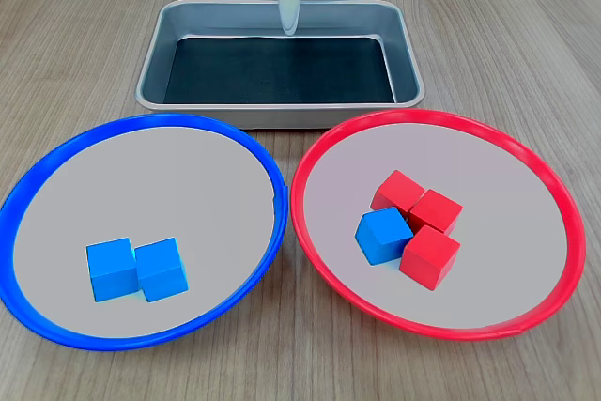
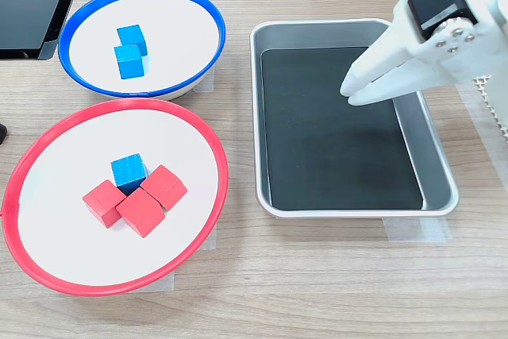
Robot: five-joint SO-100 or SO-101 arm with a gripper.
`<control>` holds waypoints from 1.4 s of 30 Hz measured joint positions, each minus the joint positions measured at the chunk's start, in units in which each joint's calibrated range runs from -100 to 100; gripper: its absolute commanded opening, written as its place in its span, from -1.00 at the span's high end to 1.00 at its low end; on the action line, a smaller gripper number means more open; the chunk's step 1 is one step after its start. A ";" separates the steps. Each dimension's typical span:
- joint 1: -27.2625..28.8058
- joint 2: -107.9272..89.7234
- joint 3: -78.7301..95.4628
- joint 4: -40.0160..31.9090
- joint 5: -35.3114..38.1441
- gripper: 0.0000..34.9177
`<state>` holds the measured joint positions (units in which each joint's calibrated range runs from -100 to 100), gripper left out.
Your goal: Relocate any blue block in the red dish to the blue dish, correcting any misplacements.
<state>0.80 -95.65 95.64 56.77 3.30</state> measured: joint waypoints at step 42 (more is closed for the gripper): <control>-4.87 100.94 -87.57 -11.17 -0.10 0.26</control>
<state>-4.07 5.29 8.08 45.60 3.20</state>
